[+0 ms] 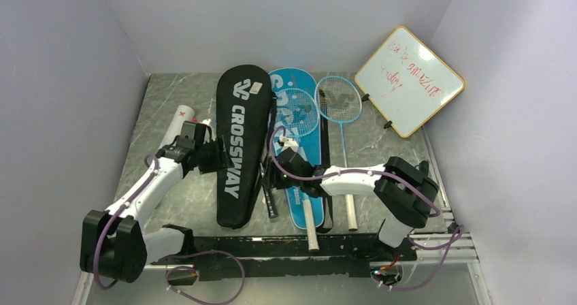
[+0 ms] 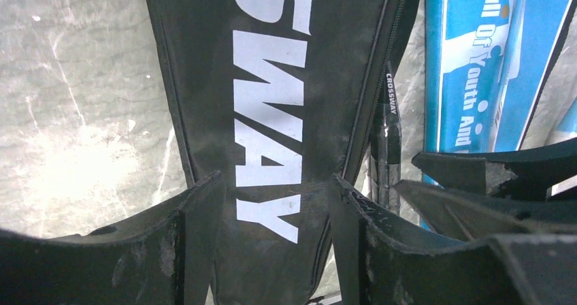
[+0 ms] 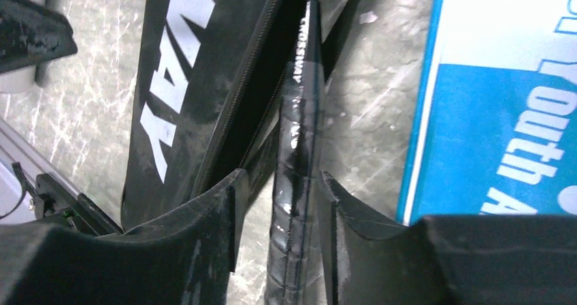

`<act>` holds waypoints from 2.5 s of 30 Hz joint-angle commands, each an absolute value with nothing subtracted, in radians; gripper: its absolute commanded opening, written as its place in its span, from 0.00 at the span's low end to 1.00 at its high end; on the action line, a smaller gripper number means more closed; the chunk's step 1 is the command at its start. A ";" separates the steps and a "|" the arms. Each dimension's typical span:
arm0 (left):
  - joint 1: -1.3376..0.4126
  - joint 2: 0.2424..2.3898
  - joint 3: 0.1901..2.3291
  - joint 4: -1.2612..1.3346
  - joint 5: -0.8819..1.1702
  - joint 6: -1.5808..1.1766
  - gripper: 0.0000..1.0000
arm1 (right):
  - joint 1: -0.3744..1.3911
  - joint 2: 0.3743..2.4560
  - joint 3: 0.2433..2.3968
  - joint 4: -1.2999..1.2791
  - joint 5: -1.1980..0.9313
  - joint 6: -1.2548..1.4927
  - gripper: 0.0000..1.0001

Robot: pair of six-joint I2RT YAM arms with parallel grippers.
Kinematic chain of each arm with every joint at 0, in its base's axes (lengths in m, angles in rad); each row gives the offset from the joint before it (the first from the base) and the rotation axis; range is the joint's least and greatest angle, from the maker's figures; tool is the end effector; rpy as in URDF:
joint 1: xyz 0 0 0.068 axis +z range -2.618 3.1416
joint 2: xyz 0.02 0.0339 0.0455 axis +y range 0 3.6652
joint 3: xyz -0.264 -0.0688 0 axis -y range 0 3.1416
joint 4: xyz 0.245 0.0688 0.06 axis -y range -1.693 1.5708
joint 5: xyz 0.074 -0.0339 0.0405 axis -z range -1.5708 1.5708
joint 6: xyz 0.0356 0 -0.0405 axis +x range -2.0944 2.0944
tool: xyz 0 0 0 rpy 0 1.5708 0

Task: Pack up the badminton gear
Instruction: Place the racket in the racket bag, then adjust the racket in the racket bag.

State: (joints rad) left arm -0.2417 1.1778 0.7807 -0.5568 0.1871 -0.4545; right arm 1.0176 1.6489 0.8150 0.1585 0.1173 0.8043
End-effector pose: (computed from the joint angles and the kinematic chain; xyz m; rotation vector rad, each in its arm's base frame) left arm 0.2228 -0.0617 0.2291 -0.1971 2.5714 -0.5075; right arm 0.1796 0.2829 0.1672 -0.1867 2.3745 0.8176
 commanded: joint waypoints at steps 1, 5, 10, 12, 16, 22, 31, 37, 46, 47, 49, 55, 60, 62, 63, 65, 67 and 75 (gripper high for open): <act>-0.235 1.123 0.728 -0.471 0.195 -0.559 0.62 | 0.985 1.611 0.794 0.150 0.053 0.849 0.42; -0.235 1.102 0.667 -0.437 0.175 -0.599 0.62 | 0.986 1.606 0.753 0.145 0.005 0.863 0.42; -0.235 1.096 0.593 -0.393 0.171 -0.639 0.65 | 0.989 1.591 0.686 0.209 -0.073 0.878 0.42; -0.235 1.105 0.568 -0.356 0.194 -0.647 0.64 | 0.992 1.598 0.683 0.222 -0.082 0.882 0.42; -0.235 1.139 0.532 -0.314 0.214 -0.659 0.59 | 0.993 1.644 0.728 0.214 -0.096 0.864 0.38; -0.235 1.164 0.481 -0.263 0.210 -0.662 0.51 | 0.993 1.709 0.805 0.202 -0.089 0.853 0.36; -0.236 1.202 0.481 -0.245 0.216 -0.636 0.47 | 0.965 1.871 0.994 0.165 -0.032 0.826 0.25; -0.239 1.230 0.479 -0.218 0.269 -0.622 0.48 | 0.937 1.886 1.008 0.231 -0.098 0.829 0.21; -0.253 1.225 0.468 -0.119 0.500 -0.612 0.50 | 0.917 1.842 0.908 0.474 -0.306 0.893 0.18; -0.255 1.223 0.471 -0.123 0.509 -0.613 0.50 | 0.917 1.843 0.904 0.487 -0.310 0.899 0.18; -0.260 1.224 0.479 -0.136 0.519 -0.609 0.50 | 0.915 1.845 0.905 0.487 -0.318 0.904 0.17; -0.264 1.160 0.525 -0.257 0.361 -0.609 0.54 | 0.899 1.767 0.856 0.432 -0.266 0.896 0.22; -0.264 1.056 0.541 -0.311 0.247 -0.635 0.60 | 0.852 1.674 0.800 0.353 -0.202 0.895 0.24; -0.267 1.042 0.551 -0.320 0.247 -0.627 0.61 | 0.832 1.666 0.803 0.321 -0.193 0.888 0.26; -0.271 1.043 0.561 -0.332 0.241 -0.620 0.61 | 0.821 1.669 0.811 0.305 -0.192 0.884 0.26; -0.292 1.051 0.586 -0.357 0.223 -0.607 0.62 | 0.804 1.685 0.832 0.284 -0.197 0.876 0.26; -0.330 1.064 0.607 -0.371 0.197 -0.602 0.63 | 0.789 1.712 0.864 0.268 -0.200 0.867 0.26; -0.496 1.139 0.674 -0.393 0.058 -0.601 0.64 | 0.747 1.850 0.988 0.259 -0.231 0.881 0.33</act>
State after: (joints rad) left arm -0.4381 1.1118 0.6186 -0.3668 0.1562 -0.6163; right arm 0.7620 1.8065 0.9207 0.2523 -0.2134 0.8829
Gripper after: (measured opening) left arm 0.644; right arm 0.295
